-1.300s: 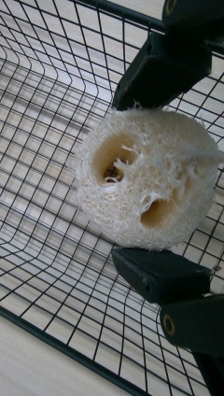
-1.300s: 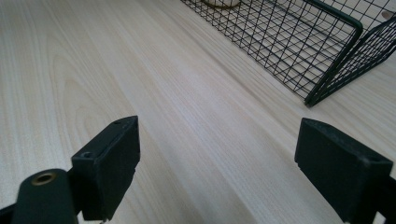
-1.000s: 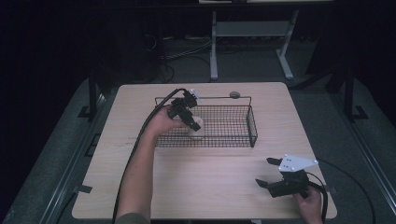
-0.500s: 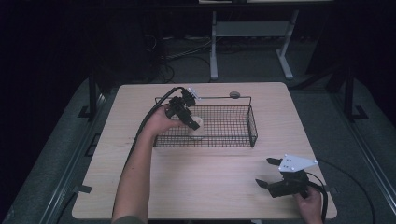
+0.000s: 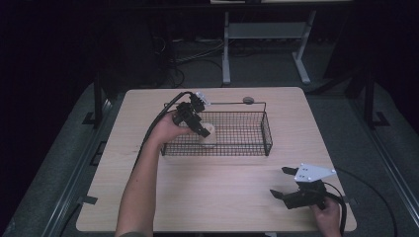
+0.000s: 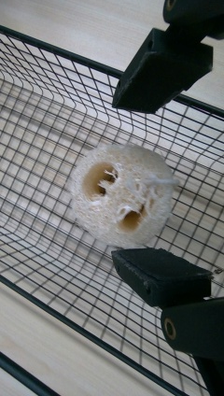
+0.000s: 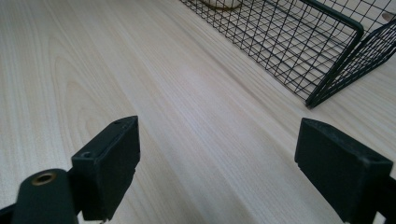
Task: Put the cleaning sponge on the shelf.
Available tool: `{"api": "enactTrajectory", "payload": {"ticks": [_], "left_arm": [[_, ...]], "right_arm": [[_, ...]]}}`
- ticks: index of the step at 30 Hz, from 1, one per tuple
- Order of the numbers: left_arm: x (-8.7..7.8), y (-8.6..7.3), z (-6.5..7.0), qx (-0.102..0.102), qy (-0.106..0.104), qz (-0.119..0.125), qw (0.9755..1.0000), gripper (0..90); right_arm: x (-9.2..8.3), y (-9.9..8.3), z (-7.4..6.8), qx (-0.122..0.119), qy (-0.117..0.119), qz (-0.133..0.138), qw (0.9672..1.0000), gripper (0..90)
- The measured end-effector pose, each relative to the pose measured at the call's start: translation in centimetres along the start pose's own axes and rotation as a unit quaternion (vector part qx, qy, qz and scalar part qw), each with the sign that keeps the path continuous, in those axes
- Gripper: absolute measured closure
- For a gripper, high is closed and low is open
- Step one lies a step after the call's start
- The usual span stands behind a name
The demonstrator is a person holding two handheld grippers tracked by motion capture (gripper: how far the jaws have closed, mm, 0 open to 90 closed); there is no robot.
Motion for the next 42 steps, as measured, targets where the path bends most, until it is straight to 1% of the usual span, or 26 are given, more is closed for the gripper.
{"api": "enactTrajectory", "payload": {"ticks": [7,11,16,18,19,24,25,26,29,31,32,38,42], "left_arm": [[-0.5,-0.5,0.4,-0.003,-0.001,0.006,1.0000,21.9],[-0.9,-0.7,0.8,0.001,-0.001,0.002,1.0000,21.9],[-1.7,-0.7,1.2,0.001,0.006,0.012,0.9999,21.9],[-1.8,-0.7,1.5,0.003,0.004,0.010,0.9999,21.9],[-1.8,-0.7,1.5,0.003,0.005,0.010,0.9999,21.9],[-2.1,-0.7,1.8,0.007,0.004,0.010,0.9999,21.9],[-2.1,-0.7,2.1,0.009,0.004,0.011,0.9999,21.9],[-2.1,-0.7,2.3,0.007,0.004,0.017,0.9998,22.0],[-2.3,-1.0,2.5,0.010,0.003,0.015,0.9998,22.2],[-2.3,-1.5,2.8,0.007,0.004,0.019,0.9998,22.2],[-2.4,-1.7,2.9,0.009,0.003,0.018,0.9998,22.2],[-2.8,-2.6,3.6,0.009,0.002,0.025,0.9996,22.2],[-2.8,-3.1,4.1,0.014,0.003,0.022,0.9996,22.3]], "right_arm": [[0.0,0.0,-0.1,0.001,0.002,-0.002,1.0000,13.6],[-0.1,-0.1,-0.2,0.000,0.002,-0.003,1.0000,13.5],[0.0,0.0,-0.1,-0.008,0.001,-0.001,1.0000,13.5],[0.0,-0.1,-0.2,-0.004,0.002,-0.006,1.0000,13.6],[0.0,-0.1,-0.2,-0.007,0.000,-0.004,1.0000,13.6],[0.0,0.0,-0.3,-0.007,0.002,-0.004,1.0000,13.6],[0.0,0.0,-0.2,-0.007,0.001,-0.004,1.0000,13.6],[0.0,0.0,-0.2,-0.008,0.001,-0.004,1.0000,13.5],[0.1,0.0,-0.2,-0.008,0.001,-0.004,1.0000,13.5],[0.1,0.0,-0.3,-0.007,0.001,-0.004,1.0000,13.6],[0.1,0.0,-0.3,-0.007,0.001,-0.004,1.0000,13.6],[0.2,0.0,-0.4,-0.010,0.000,-0.007,0.9999,13.6],[0.2,0.0,-0.4,-0.011,-0.001,-0.008,0.9999,13.6]]}}
Point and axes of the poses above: each handheld gripper's, and its own axes: x roughly forward along the jaws, y roughly out of its top, z roughly to its right, the point moved 10 cm from there along x, roughly forward along the jaws, and after that the axes turned 8 degrees about -y, right-handed, at the moved point
